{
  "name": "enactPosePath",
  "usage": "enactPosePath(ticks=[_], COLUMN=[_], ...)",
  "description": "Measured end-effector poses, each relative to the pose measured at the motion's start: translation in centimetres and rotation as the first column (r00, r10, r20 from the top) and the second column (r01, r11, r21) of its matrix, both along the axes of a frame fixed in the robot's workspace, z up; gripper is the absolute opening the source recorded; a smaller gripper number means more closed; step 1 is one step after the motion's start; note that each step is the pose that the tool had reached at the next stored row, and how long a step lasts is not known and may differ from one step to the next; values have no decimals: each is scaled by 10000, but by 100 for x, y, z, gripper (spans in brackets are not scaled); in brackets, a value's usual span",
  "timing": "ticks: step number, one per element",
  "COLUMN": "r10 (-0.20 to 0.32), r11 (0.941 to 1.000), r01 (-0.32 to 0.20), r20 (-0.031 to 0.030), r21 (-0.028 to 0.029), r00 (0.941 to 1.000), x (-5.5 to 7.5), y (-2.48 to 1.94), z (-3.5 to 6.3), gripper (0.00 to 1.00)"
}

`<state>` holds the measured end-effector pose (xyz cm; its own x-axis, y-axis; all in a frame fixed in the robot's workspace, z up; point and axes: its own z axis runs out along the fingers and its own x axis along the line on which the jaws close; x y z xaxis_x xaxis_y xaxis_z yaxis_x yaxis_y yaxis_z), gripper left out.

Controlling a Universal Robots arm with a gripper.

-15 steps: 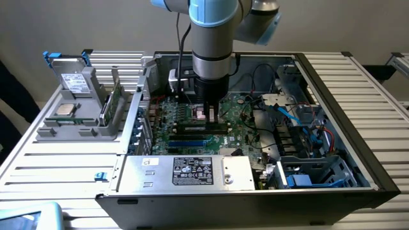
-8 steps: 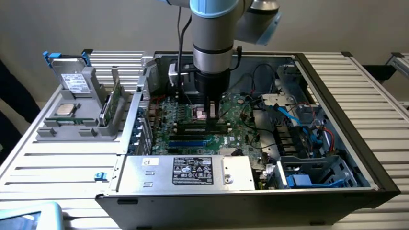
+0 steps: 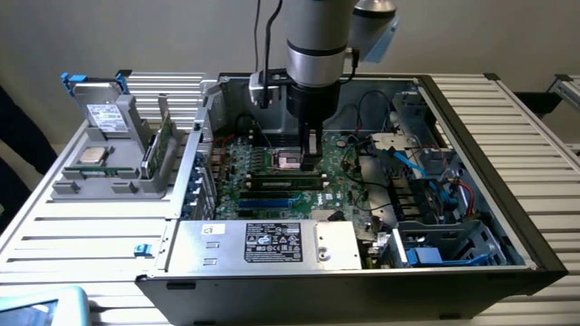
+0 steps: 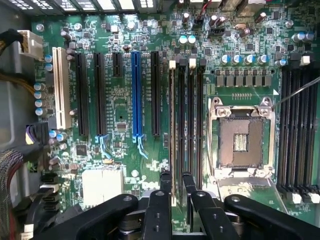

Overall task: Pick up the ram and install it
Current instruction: 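Insert the ram into the slot, then press down the ram until it locks into place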

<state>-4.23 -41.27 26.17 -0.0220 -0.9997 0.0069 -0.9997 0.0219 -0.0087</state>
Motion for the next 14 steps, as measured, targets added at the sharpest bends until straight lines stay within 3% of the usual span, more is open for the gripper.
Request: enactPosePath(ticks=[9,11,14], r10=[0,0,0], r11=[10000,10000,10000], r01=[0,0,0], r20=[-2,-2,-1], r21=[-1,-1,0], r00=[10000,10000,10000], x=[0,0,0], y=[0,0,0], z=[32,39,45], gripper=[23,14,11])
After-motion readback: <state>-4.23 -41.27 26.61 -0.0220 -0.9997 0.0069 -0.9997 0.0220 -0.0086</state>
